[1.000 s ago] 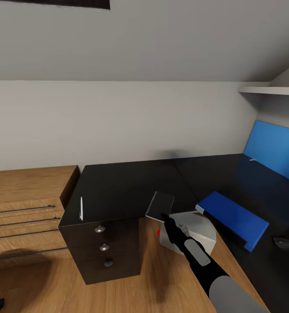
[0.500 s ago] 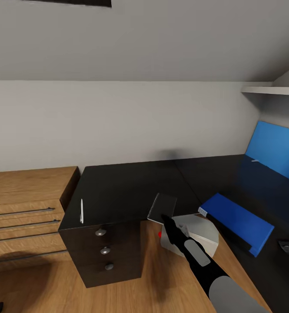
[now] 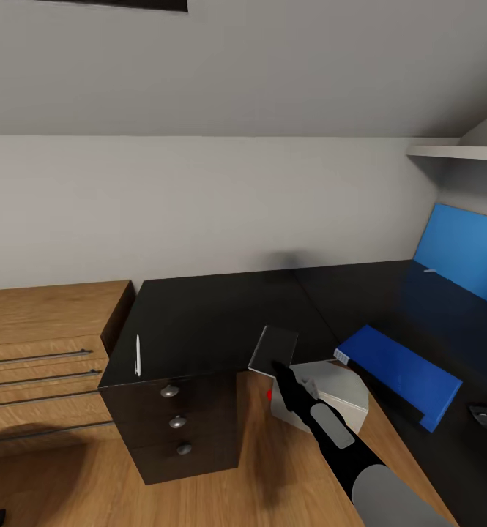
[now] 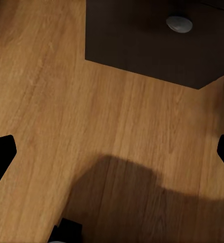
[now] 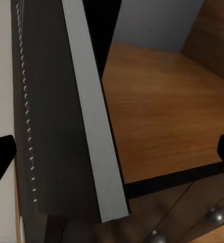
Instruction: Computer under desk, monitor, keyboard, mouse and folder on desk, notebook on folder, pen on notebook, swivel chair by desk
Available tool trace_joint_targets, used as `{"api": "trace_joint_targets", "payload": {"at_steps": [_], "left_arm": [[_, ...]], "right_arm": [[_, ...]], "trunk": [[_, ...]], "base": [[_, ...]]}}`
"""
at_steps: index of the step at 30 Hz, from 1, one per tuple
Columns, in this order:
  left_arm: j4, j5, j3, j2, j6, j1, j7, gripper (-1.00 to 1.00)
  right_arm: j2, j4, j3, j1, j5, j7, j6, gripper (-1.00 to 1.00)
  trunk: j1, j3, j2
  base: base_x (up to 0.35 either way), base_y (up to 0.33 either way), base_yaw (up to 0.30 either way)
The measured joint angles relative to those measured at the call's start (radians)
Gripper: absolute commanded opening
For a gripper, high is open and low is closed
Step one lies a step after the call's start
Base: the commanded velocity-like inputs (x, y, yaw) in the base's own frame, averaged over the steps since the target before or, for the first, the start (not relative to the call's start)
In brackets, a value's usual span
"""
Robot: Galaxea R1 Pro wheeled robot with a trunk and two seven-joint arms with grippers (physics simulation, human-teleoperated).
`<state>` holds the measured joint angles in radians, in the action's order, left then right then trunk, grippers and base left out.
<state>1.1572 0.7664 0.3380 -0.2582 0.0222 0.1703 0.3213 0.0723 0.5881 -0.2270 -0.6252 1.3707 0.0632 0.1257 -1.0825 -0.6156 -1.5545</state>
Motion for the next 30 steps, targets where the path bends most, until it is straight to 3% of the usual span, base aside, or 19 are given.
{"api": "trace_joint_targets", "payload": {"at_steps": [30], "left_arm": [[-0.002, 0.000, 0.000, 0.000, 0.000, 0.000, 0.000, 1.00]], "right_arm": [[-0.001, 0.005, -0.034, 0.009, -0.001, 0.029, -0.002, 1.00]], "trunk": [[0.000, 0.000, 0.000]], "base": [[0.000, 0.000, 0.000]]}}
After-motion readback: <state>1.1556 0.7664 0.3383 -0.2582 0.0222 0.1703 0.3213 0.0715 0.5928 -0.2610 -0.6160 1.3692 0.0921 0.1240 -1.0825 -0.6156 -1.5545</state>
